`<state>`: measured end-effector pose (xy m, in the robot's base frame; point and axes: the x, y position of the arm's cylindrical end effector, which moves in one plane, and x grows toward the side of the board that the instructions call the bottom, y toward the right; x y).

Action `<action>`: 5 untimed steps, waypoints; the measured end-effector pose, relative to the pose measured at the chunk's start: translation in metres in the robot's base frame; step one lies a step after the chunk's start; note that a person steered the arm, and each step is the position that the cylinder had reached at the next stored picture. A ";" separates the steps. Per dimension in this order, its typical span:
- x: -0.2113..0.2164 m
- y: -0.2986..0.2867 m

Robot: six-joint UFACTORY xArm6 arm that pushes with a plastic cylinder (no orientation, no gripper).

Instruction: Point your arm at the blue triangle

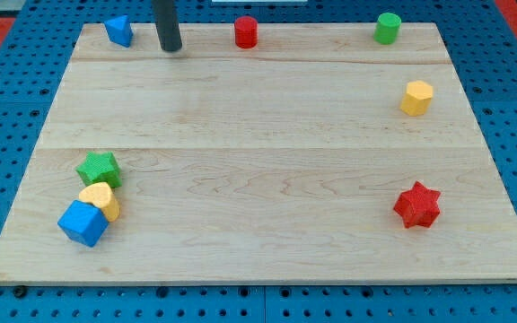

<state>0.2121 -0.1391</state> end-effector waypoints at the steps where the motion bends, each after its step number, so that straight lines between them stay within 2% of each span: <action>1: -0.020 -0.010; 3: -0.020 -0.054; 5: -0.018 -0.151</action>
